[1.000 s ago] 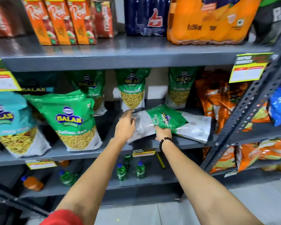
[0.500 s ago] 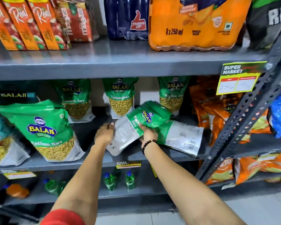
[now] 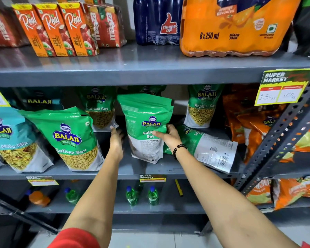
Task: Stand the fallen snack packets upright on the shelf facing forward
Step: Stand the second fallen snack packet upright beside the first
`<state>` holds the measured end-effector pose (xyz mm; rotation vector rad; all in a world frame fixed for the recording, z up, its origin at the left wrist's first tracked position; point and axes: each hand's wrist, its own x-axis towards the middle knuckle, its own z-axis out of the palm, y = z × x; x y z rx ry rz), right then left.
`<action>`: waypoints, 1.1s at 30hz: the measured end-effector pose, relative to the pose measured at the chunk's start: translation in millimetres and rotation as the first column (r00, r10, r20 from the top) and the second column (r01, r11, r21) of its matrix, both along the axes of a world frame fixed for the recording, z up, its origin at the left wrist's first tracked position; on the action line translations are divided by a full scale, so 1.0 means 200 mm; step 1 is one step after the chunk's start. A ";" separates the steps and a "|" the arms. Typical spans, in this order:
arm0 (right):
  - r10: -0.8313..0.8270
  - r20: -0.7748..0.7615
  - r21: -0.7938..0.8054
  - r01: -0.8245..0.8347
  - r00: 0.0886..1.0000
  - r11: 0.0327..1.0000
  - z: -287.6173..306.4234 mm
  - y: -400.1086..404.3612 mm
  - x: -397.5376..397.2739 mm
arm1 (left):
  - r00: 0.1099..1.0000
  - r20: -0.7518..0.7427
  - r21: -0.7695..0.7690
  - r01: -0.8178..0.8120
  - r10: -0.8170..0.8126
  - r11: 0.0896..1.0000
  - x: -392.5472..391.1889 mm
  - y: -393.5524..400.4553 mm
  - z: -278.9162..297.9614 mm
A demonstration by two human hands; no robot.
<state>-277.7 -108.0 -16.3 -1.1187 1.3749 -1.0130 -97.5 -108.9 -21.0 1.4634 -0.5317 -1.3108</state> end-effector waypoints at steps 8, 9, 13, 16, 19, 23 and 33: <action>-0.075 -0.165 0.244 0.114 0.983 0.963 -0.08 0.03 0.10 | 0.989 0.146 0.040 -0.043 0.037 0.998 -0.02 -0.01 -0.03; -0.075 -0.134 0.232 0.105 0.988 0.967 -0.12 -0.01 0.11 | 0.976 0.203 0.048 -0.089 0.078 0.995 -0.01 0.00 -0.04; 0.001 -0.073 0.150 0.010 0.997 0.989 -0.07 0.07 0.12 | 0.938 0.311 0.042 -0.175 0.154 0.984 0.04 0.02 -0.09; 0.171 -0.212 0.141 -0.143 0.962 0.980 -0.08 0.16 0.14 | 0.985 0.161 -0.019 -0.066 0.068 0.998 0.01 0.03 -0.10; 0.236 -0.307 0.111 -0.211 0.922 0.971 -0.17 0.15 0.22 | 0.986 0.165 -0.037 -0.017 0.022 0.999 -0.01 0.06 -0.10; 0.094 -0.394 0.013 -0.096 0.914 0.995 -0.27 0.08 0.22 | 0.982 0.167 0.038 0.077 -0.082 0.996 0.02 0.09 -0.11; -0.057 -0.550 -0.064 0.026 0.833 0.998 -0.17 -0.01 0.06 | 0.868 0.339 -0.062 0.406 -0.363 0.912 0.05 0.05 0.00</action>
